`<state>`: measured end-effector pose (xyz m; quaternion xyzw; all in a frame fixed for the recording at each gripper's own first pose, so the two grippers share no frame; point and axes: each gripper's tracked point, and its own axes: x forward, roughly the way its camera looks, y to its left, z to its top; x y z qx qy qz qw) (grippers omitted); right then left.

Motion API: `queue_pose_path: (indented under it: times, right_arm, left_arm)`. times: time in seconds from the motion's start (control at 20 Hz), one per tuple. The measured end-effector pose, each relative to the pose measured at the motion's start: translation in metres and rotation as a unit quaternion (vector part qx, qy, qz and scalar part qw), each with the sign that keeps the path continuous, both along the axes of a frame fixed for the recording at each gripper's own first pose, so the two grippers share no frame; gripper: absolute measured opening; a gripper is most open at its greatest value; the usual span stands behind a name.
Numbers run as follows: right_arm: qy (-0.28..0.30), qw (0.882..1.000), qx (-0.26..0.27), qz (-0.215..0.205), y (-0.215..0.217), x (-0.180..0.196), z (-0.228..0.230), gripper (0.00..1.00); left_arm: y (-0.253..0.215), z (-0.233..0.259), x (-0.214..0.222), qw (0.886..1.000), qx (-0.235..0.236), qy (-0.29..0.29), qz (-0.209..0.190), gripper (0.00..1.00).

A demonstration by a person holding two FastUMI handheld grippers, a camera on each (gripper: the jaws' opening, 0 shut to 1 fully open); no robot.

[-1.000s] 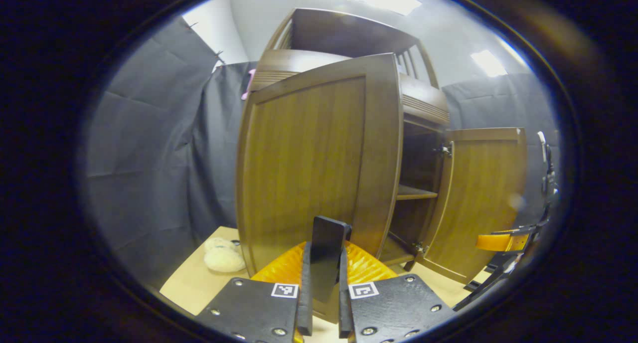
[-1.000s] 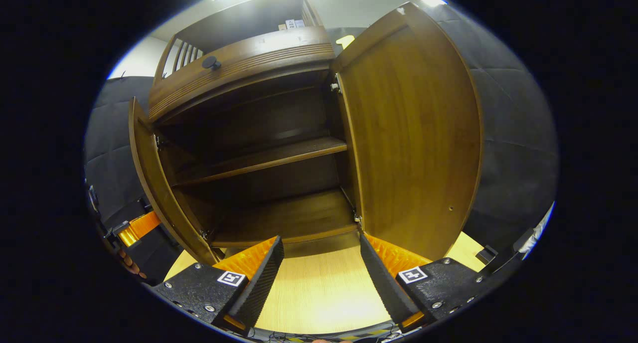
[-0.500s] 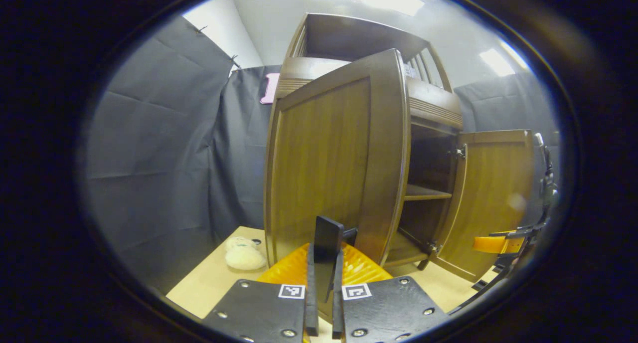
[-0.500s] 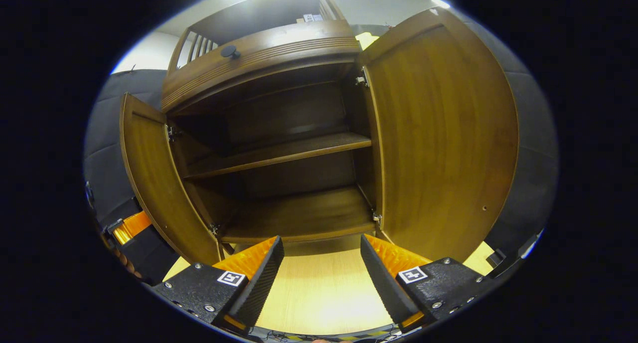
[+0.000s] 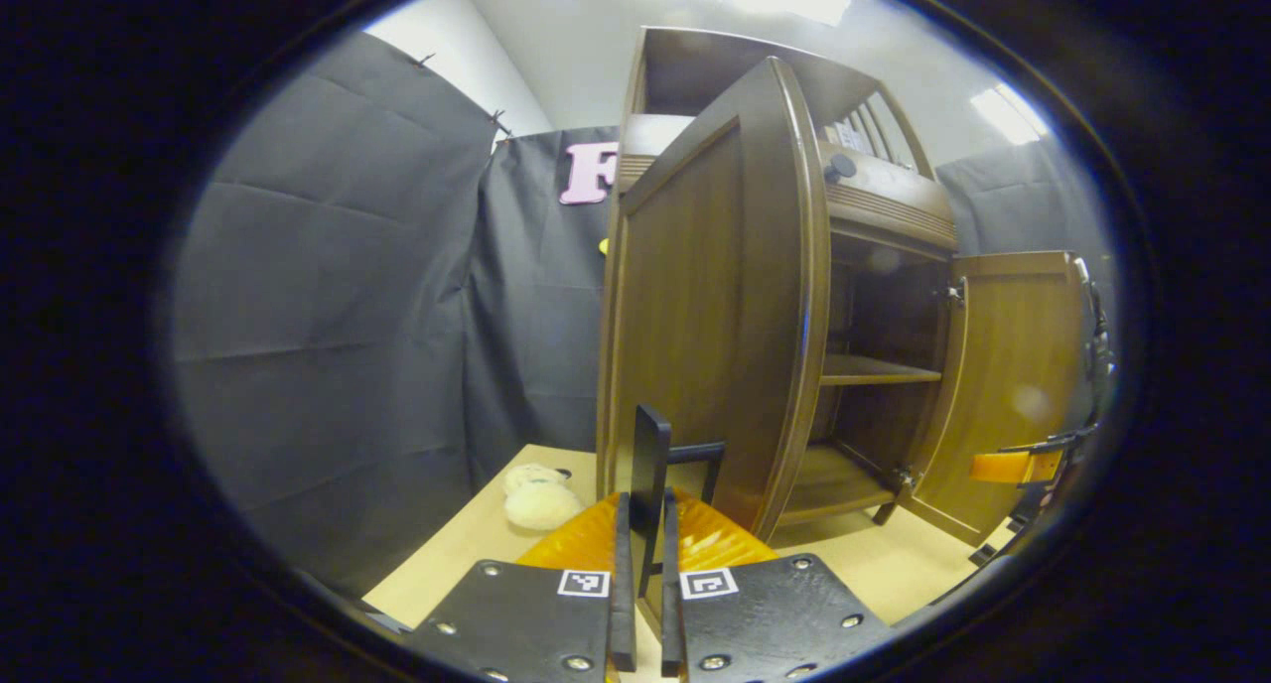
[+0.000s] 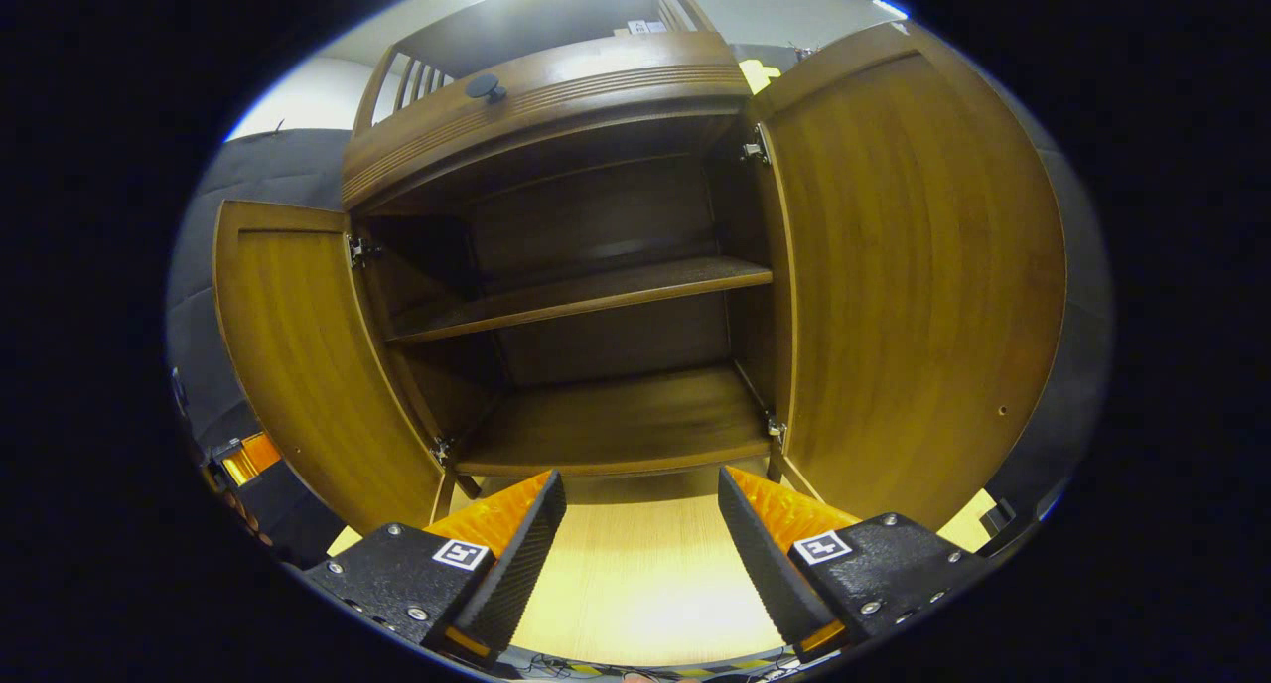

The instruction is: Open the right door of the double-door shoe cabinet with the right hand, and open the left door with the left hand.

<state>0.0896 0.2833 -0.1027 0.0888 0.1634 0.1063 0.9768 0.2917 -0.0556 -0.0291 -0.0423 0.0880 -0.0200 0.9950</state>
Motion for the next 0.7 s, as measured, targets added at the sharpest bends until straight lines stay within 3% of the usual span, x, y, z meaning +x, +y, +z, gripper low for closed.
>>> queue_pose_path:
  times: [0.05,0.1,0.15,0.2,0.5,0.65,0.7]
  right_arm:
    - [0.000,1.000,-0.001,0.001,0.001,0.000,0.000,0.92]
    - [0.000,1.000,-0.001,0.002,0.001,0.001,0.001,0.92]
    - [-0.001,1.000,-0.002,0.003,0.002,0.001,0.001,0.95]
    - [-0.002,1.000,-0.002,0.004,0.002,0.000,0.003,0.92]
    - [-0.003,1.000,-0.023,0.014,0.003,0.004,0.010,0.96]
    - [-0.009,0.999,-0.032,0.026,0.007,0.008,0.017,0.92]
    - [-0.015,0.999,-0.037,0.029,0.008,0.009,0.021,0.92]
  left_arm:
    - [0.012,0.002,-0.001,1.000,-0.005,0.000,0.000,0.11]
    - [0.024,0.001,-0.005,1.000,-0.008,-0.002,0.001,0.11]
    - [0.034,0.003,-0.008,1.000,-0.012,-0.006,-0.002,0.04]
    - [0.044,0.001,-0.009,1.000,-0.013,-0.009,-0.007,0.11]
    - [0.113,-0.003,-0.010,1.000,0.013,-0.017,-0.015,0.11]
    - [0.116,-0.003,-0.010,0.998,-0.051,-0.017,-0.036,0.11]
    - [0.120,-0.003,-0.012,0.998,-0.057,-0.017,-0.032,0.04]
